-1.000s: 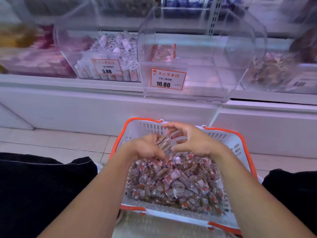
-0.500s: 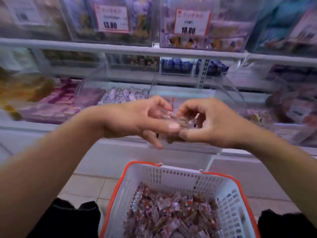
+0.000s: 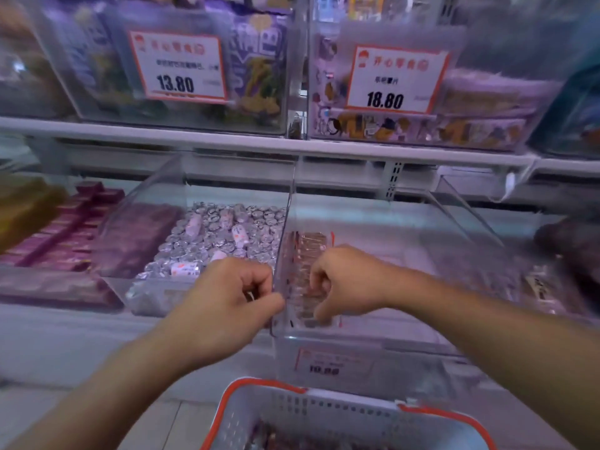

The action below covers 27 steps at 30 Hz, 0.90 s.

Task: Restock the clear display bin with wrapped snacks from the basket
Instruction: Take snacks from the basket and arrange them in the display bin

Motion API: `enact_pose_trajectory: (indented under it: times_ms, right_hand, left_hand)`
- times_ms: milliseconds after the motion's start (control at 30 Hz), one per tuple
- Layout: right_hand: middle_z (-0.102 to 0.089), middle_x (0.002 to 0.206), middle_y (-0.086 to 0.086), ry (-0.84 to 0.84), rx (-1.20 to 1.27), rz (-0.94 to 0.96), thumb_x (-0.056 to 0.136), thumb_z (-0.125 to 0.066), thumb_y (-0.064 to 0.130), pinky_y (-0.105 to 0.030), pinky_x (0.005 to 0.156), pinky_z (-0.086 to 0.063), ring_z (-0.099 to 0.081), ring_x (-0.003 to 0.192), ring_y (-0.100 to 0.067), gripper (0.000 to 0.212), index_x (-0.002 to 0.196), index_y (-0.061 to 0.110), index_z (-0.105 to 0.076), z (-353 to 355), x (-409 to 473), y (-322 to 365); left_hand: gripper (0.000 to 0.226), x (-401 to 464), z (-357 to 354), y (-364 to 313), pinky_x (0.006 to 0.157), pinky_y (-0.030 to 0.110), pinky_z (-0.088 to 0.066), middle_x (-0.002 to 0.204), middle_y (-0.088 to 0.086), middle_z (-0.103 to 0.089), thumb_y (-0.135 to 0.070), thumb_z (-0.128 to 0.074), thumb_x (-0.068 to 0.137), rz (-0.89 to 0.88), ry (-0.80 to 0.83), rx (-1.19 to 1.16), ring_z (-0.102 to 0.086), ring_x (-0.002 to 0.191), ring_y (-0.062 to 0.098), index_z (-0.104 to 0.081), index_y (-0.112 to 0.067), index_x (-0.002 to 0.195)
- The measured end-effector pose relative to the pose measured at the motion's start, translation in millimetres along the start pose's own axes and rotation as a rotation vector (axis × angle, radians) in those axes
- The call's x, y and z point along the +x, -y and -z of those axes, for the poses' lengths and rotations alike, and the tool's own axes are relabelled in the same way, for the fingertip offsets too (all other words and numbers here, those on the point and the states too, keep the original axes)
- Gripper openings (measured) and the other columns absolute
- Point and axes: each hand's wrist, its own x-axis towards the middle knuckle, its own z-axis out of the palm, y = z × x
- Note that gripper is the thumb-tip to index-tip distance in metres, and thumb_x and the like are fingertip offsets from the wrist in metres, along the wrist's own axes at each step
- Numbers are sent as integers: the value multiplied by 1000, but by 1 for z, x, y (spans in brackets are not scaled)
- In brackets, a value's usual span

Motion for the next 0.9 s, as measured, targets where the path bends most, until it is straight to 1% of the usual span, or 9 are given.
enact_pose_trajectory:
  times_ms: [133, 200, 433, 567, 633, 700, 767, 833, 900]
  right_hand:
    - [-56, 67, 3, -88, -153, 13, 58, -85, 40, -27, 42, -33, -51, 56, -14, 39, 72, 21, -54, -7, 5, 5]
    - [-58, 69, 4, -74, -180, 20, 58, -87, 46, -29, 45, -39, -54, 59, -15, 42, 74, 22, -57, -6, 6, 5]
    - [-56, 81, 7, -66, -61, 19, 53, -89, 54, -36, 61, -48, -53, 74, -16, 55, 86, 26, -55, -2, 12, 0]
    - [-55, 77, 9, -49, 59, -20, 57, -92, 43, -34, 60, -43, -53, 73, -15, 50, 90, 23, -61, 3, 8, 2]
    - [-55, 77, 9, -80, 104, -41, 63, -91, 38, -32, 63, -42, -53, 74, -14, 43, 91, 19, -64, 13, -2, 6]
    - [-57, 74, 9, -211, 189, -59, 71, -87, 33, -29, 64, -42, -55, 71, -12, 30, 90, 18, -68, 22, -20, 9]
    - [-56, 61, 11, -539, 339, -36, 80, -79, 29, -24, 57, -39, -51, 57, -6, 14, 78, 21, -69, 22, -52, 16]
    - [-50, 53, 10, -896, 472, 58, 85, -71, 31, -16, 49, -30, -44, 47, -6, 21, 68, 20, -64, 3, -91, 31]
    - [-47, 53, 4, -958, 544, 120, 89, -65, 32, -18, 48, -29, -41, 46, -7, 31, 63, 18, -58, -45, -120, 45]
  left_hand:
    - [26, 7, 1, 2, 43, 20, -31, 43, 6, -47, -1, -64, 76, -22, 51, -97, -39, 41, 6, -50, -2, 55]
    - [26, 10, 1, 2, 43, 21, -31, 44, 8, -46, -5, -65, 76, -26, 53, -110, -37, 41, 5, -49, -1, 56]
    - [26, 12, 1, 2, 42, 18, -27, 43, -3, -41, -10, -67, 71, -20, 28, -109, -33, 42, 6, -49, -3, 53]
    - [42, 4, 0, 2, 42, 19, -22, 48, 0, -30, -8, -72, 72, 23, -15, -227, -25, 46, 9, -35, -13, 51]
    - [39, -4, 4, 2, 41, 19, -20, 49, 2, -27, -16, -68, 65, 73, 11, -362, -21, 46, 12, -32, -16, 50]
    - [32, -17, 14, 3, 40, 15, -18, 47, 2, -25, -21, -66, 53, 147, 128, -559, -19, 43, 11, -35, -20, 48]
    - [27, -29, 25, 5, 41, 14, -18, 49, 2, -25, -22, -65, 53, 218, 382, -626, -19, 42, 10, -39, -20, 49]
    - [21, -41, 18, 7, 40, 15, -22, 46, 3, -34, -25, -65, 61, 295, 695, -400, -27, 39, 12, -47, -18, 51]
    - [21, -53, -16, 17, 39, 18, -34, 46, -3, -48, -32, -63, 71, 381, 922, -25, -42, 38, 12, -60, -19, 55]
